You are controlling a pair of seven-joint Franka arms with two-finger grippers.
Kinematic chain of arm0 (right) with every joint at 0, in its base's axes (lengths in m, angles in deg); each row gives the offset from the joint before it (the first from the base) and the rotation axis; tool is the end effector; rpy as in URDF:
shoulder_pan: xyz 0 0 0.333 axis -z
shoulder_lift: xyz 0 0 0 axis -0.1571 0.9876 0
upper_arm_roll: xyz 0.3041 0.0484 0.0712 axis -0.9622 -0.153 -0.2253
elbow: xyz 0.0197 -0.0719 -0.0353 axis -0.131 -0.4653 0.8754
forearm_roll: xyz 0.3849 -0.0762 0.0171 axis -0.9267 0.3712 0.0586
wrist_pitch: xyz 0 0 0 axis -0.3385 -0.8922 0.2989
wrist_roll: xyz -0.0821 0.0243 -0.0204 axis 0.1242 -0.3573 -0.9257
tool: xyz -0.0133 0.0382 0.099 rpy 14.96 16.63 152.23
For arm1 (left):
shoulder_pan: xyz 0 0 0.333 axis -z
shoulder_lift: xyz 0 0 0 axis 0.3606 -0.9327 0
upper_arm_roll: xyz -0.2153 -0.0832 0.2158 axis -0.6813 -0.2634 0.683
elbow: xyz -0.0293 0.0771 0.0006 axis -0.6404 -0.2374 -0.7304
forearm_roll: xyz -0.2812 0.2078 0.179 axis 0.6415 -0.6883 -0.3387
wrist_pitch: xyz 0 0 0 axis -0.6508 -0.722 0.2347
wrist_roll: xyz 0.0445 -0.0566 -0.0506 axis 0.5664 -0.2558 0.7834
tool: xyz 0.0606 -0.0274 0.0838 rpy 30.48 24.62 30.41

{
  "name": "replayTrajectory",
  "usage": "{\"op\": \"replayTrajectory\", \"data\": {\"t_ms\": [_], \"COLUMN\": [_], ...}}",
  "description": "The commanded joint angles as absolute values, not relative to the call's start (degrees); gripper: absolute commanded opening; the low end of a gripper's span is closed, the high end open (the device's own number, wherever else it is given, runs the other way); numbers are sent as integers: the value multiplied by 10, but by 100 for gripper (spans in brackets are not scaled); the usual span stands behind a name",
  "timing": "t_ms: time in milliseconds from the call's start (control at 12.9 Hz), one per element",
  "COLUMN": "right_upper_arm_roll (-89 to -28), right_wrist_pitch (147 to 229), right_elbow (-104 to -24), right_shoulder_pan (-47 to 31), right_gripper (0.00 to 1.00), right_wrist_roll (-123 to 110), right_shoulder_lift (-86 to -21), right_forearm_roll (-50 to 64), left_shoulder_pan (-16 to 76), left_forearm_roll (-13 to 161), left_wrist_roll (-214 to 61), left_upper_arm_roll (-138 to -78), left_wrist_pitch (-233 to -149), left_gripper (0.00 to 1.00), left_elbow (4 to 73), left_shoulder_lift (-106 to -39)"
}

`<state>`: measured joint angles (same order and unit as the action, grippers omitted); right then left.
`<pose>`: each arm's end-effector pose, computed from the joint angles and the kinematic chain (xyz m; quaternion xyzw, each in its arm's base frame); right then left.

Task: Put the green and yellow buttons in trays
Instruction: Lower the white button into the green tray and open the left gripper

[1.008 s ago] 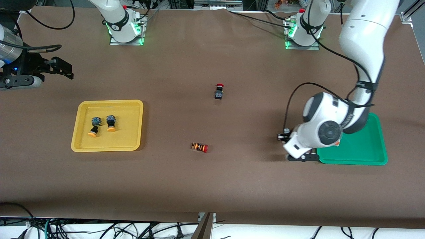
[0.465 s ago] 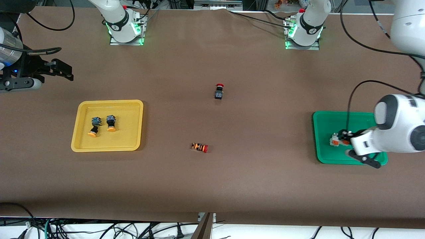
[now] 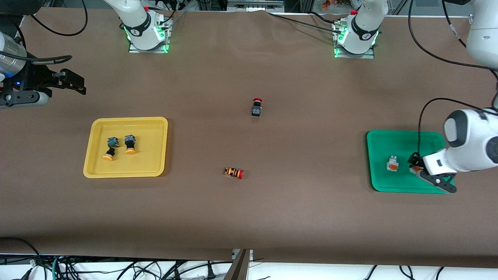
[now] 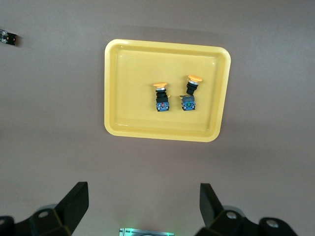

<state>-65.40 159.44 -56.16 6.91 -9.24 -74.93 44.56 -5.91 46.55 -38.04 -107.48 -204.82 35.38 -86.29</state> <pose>0.5570 0.0331 0.5931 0.9974 0.0495 -0.0517 0.0064 0.6611 0.1351 0.2125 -0.9606 0.2763 0.0261 0.0138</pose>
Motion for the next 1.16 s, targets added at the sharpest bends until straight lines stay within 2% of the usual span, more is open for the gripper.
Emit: {"op": "replayTrajectory", "data": {"t_ms": [0, 78, 155, 388, 620, 1086], "right_upper_arm_roll": [-660, -660, -660, -660, -660, -660], "right_wrist_pitch": [1580, 1580, 1580, 1580, 1580, 1580], "right_elbow": [-544, -544, -544, -544, -544, -544], "right_shoulder_pan": [75, 75, 75, 75, 75, 76], "right_gripper": [100, 100, 100, 100, 100, 100], "right_wrist_roll": [-101, -101, -101, -101, -100, -99], "right_shoulder_lift": [-743, -743, -743, -743, -743, -743], "right_forearm_roll": [448, 448, 447, 447, 447, 447], "left_shoulder_pan": [-65, -66, -68, -72, -69, -63], "left_forearm_roll": [427, 427, 427, 433, 473, 471], "left_wrist_roll": [-363, -363, -362, -365, -417, -619], "left_upper_arm_roll": [-1082, -1082, -1082, -1091, -1137, -1268], "left_wrist_pitch": [-2083, -2098, -2100, -2068, -1944, -1676], "left_gripper": [31, 73, 100, 100, 100, 100], "left_elbow": [364, 364, 364, 363, 340, 212], "left_shoulder_lift": [-864, -866, -866, -840, -796, -779]}}
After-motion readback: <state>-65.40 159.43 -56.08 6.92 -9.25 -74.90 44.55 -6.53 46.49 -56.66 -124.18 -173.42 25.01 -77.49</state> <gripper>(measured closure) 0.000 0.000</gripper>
